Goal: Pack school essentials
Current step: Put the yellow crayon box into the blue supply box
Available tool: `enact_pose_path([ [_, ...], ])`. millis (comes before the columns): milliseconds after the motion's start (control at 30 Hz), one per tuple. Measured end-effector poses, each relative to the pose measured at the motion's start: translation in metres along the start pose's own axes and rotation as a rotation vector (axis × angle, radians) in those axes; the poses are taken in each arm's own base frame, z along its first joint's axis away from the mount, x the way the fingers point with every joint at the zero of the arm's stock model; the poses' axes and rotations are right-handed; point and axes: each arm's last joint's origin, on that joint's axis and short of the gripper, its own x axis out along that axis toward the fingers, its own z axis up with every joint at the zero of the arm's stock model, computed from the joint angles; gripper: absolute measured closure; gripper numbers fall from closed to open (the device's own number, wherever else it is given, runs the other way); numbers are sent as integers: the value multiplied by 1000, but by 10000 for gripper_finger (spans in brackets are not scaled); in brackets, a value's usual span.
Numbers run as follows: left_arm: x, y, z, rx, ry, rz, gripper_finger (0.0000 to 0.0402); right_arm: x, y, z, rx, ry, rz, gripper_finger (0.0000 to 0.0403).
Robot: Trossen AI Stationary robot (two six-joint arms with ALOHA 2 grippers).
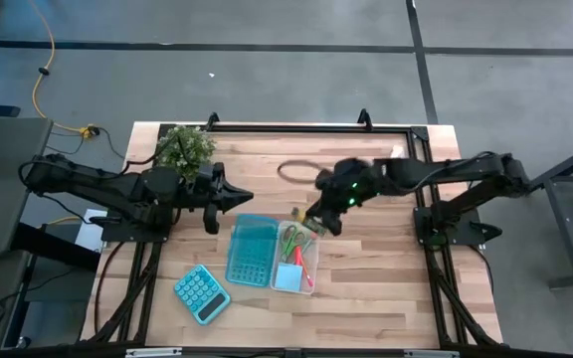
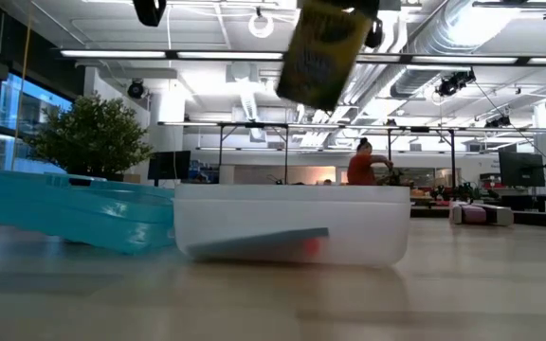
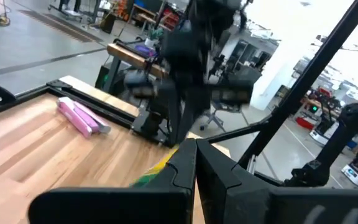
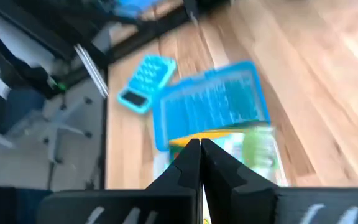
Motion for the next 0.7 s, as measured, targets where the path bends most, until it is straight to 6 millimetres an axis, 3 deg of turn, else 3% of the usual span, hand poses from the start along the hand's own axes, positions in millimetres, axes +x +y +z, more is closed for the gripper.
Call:
enact_pose_path([
  [433, 0, 0, 0, 0, -10, 19, 402, 64, -13, -30, -37, 229, -148, 403],
  [700, 0, 0, 0, -4, -12, 18, 402, 79, -23, -37, -47, 293, -190, 403],
])
